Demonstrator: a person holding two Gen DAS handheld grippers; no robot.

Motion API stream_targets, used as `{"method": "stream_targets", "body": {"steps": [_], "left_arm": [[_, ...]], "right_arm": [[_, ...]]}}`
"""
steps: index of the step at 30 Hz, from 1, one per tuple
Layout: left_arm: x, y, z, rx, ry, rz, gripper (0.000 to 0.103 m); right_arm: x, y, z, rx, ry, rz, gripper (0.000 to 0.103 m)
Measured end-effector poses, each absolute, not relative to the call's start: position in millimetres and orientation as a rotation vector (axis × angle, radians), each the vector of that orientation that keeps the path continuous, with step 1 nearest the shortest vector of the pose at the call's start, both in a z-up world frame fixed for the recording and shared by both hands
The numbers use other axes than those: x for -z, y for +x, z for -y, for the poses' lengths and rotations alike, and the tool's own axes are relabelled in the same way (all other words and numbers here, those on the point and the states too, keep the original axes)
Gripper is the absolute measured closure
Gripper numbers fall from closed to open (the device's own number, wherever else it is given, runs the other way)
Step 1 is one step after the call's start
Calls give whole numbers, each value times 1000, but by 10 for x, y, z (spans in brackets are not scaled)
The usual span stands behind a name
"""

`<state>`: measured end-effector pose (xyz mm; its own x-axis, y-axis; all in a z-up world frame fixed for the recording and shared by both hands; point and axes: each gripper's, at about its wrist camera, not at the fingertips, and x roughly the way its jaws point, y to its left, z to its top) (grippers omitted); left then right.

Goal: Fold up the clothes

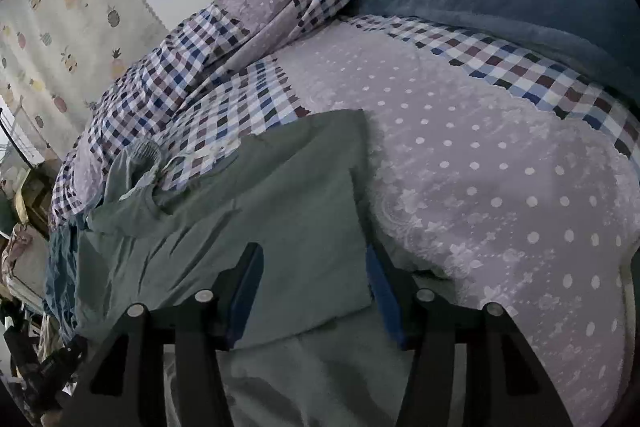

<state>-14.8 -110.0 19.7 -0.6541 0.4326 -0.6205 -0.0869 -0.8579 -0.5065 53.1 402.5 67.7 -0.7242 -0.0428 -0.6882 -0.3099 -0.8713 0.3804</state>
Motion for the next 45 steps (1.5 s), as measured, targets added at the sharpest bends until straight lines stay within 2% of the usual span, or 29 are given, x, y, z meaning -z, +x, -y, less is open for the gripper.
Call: {"method": "stream_targets", "body": {"steps": [7,9,10,11,15,17,18,21,24,35,42,45], "left_arm": [[-329,15,1320,-2602,-1099,720,91],[-389,102,1410,-2630,-1076,749,79],[-423,174,1469,-2646,-1053,766,59],[-456,249,1526,-2660,-1028,785,46],[-582,625,1677,-2686,-927,835,38],[-610,831,1719,-2688,-900,818,24],[-614,951,1739,-2679,-883,812,22],[-582,1302,1797,-2634,-872,816,20],[-520,1623,1832,-2603,-899,852,20],[-233,2351,1752,-2530,-1057,885,20],[-11,2550,1688,-2511,-1206,871,20],[57,2619,1712,-2525,-1228,894,20]], "right_arm": [[-729,580,-3976,-2709,-1046,-739,46],[-768,617,-3957,-2717,-1020,-755,46],[-799,648,-3934,-2725,-1007,-759,46],[-840,695,-3900,-2739,-989,-762,46],[-1049,980,-3650,-2843,-915,-674,44],[-1142,1185,-3486,-2895,-867,-600,43],[-1173,1293,-3413,-2917,-844,-573,41],[-1199,1803,-3176,-2990,-768,-572,40],[-1186,2215,-2982,-3033,-739,-583,28],[-1068,3025,-2468,-3093,-860,-510,27],[-986,3226,-2760,-2972,-896,-726,27],[-963,3274,-2754,-2964,-923,-726,27]]}}
